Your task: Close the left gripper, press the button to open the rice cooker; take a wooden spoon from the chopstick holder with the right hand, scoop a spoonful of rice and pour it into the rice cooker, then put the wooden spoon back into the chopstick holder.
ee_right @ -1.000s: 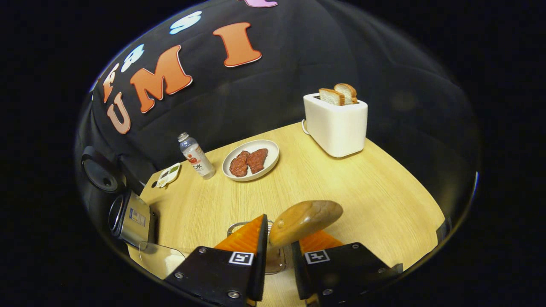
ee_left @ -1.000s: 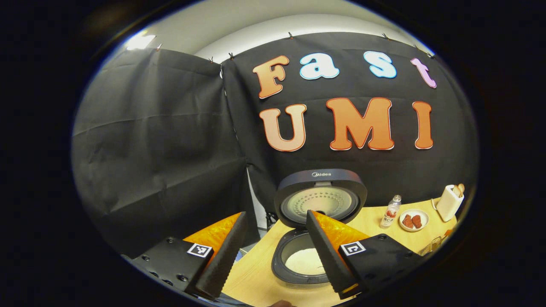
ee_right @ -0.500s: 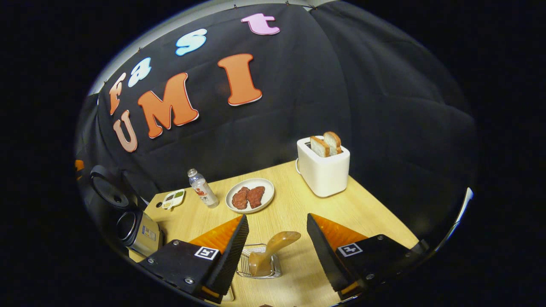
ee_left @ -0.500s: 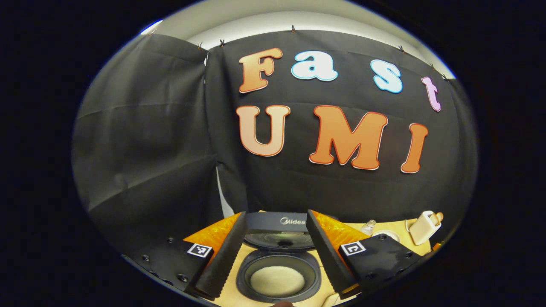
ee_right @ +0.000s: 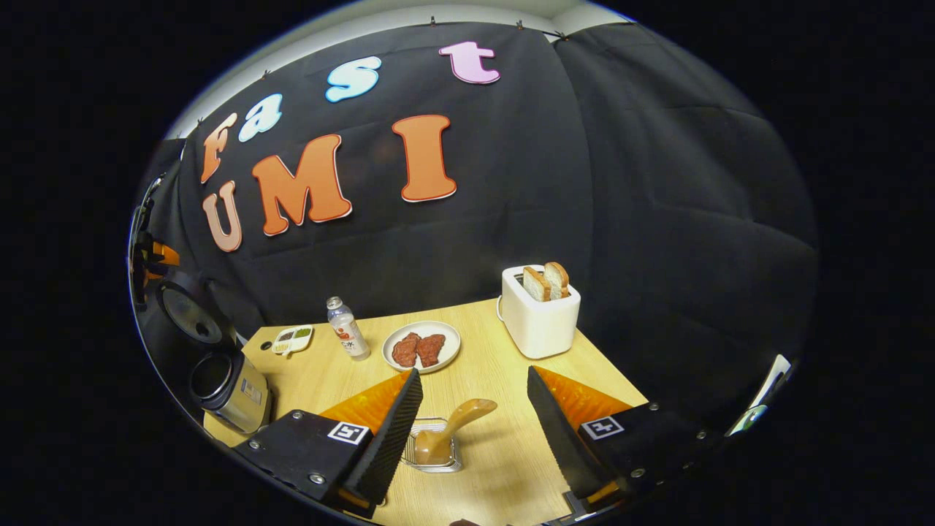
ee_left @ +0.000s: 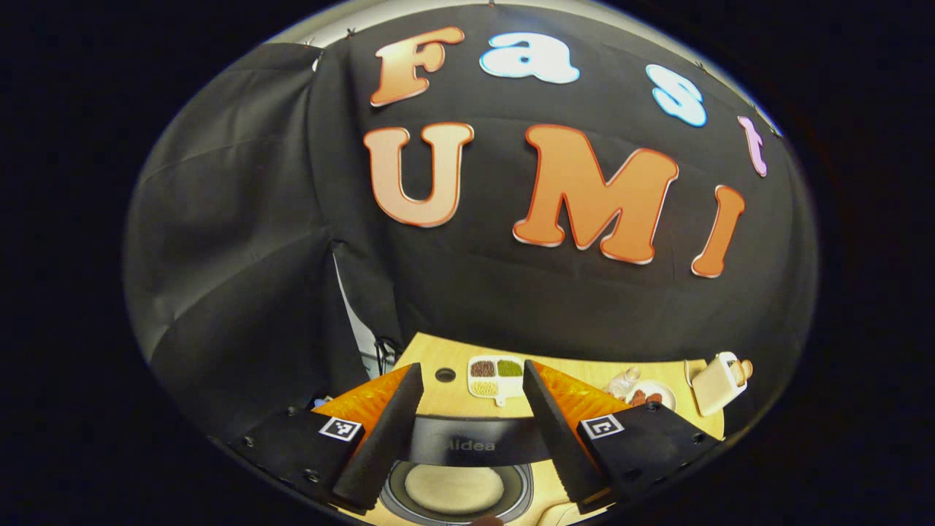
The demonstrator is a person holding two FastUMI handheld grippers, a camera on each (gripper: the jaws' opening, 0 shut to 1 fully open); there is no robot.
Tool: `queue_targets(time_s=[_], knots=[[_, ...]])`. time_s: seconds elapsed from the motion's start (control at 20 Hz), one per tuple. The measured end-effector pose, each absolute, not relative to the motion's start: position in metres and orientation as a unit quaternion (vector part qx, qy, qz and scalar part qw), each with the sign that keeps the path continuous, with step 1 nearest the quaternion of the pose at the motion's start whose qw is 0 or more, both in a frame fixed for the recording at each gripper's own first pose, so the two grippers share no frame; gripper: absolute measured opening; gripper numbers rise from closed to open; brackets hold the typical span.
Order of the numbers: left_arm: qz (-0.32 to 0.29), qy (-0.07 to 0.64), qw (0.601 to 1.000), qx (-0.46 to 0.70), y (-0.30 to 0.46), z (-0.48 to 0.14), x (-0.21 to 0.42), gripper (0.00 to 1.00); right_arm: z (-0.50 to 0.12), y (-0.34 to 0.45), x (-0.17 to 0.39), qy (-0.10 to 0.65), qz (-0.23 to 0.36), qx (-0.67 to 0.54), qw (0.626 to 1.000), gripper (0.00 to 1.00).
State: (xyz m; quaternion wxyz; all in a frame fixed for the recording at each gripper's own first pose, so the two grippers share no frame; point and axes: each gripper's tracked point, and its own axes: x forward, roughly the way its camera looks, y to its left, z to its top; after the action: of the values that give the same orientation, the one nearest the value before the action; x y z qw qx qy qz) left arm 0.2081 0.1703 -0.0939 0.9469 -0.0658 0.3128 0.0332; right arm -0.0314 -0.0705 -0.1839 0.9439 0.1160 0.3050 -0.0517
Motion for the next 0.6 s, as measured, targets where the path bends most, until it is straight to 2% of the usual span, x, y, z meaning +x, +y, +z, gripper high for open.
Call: queue_targets(time_s=[0.05,0.2,0.25,0.35,0.45,0.5,0.6], knots=[[0.03,0.335,0.94,-0.055,0.166,-0.102,0.205,0.92,-0.184,-0.069,-0.032,0.308,-0.051,0.114,0.943,0.9],[0.018,0.387,0.921,-0.043,0.155,-0.116,0.19,0.9,-0.183,-0.057,-0.032,0.313,-0.036,0.117,0.942,0.9],[0.015,0.4,0.915,-0.046,0.151,-0.12,0.183,0.94,-0.183,-0.053,-0.031,0.313,-0.032,0.115,0.942,0.9],[0.012,0.436,0.898,-0.05,0.147,-0.137,0.163,0.91,-0.183,-0.042,-0.027,0.31,-0.018,0.114,0.944,0.9],[0.012,0.494,0.867,-0.057,0.137,-0.166,0.129,0.97,-0.183,-0.029,-0.027,0.313,-0.002,0.119,0.942,0.9],[0.013,0.5,0.864,-0.055,0.135,-0.176,0.119,0.91,-0.183,-0.024,-0.025,0.312,0.004,0.12,0.942,0.9],[0.013,0.525,0.849,-0.053,0.132,-0.195,0.1,0.91,-0.182,-0.015,-0.023,0.31,0.017,0.123,0.942,0.91]])
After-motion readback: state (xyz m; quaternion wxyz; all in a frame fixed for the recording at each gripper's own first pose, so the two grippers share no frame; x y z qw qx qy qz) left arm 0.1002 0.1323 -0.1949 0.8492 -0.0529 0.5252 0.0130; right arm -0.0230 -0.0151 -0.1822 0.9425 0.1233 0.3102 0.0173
